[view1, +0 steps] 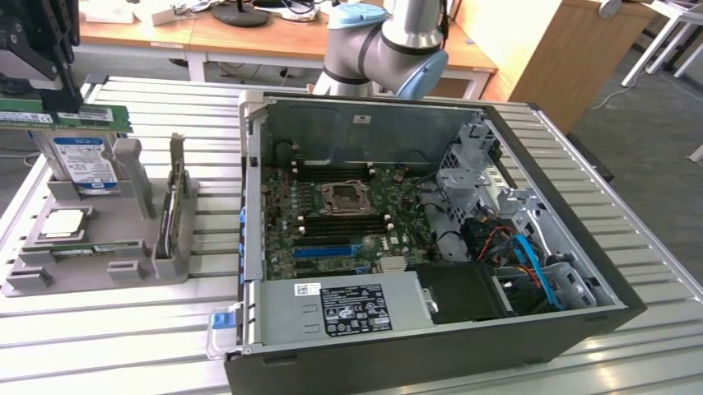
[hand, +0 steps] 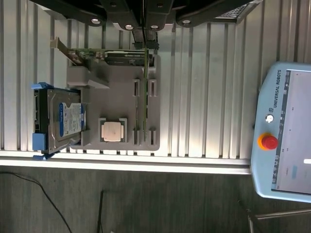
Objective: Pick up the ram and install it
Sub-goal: 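Pick up the ram and move it above insertion slot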
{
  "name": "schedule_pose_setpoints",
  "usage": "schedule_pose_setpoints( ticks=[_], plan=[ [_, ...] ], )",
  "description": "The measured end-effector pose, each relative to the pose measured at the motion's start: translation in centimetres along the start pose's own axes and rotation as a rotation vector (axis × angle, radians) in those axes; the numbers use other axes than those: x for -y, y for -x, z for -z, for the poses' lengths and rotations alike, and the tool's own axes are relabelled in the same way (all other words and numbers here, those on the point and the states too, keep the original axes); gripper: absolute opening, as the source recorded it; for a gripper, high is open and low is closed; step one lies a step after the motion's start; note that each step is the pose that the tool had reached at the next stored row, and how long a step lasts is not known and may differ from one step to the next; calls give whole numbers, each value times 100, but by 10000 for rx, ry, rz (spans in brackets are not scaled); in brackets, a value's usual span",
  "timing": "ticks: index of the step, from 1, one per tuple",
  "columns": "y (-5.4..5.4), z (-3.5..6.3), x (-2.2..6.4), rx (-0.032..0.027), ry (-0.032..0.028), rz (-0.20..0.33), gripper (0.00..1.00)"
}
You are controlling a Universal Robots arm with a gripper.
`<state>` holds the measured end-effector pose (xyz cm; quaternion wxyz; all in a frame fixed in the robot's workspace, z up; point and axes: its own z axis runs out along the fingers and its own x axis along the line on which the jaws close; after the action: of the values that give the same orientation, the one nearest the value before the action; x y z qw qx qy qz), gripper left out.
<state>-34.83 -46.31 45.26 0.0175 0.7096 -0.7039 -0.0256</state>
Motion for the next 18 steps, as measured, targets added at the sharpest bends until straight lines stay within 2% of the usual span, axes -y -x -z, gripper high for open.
schedule_pose_setpoints(
  ticks=[4, 11, 18],
  plan=[
    [-1, 3, 54, 0, 0, 0, 12],
    [-6, 13, 220, 0, 0, -1, 12],
    [-7, 21, 334, 0, 1, -1, 12]
  ],
)
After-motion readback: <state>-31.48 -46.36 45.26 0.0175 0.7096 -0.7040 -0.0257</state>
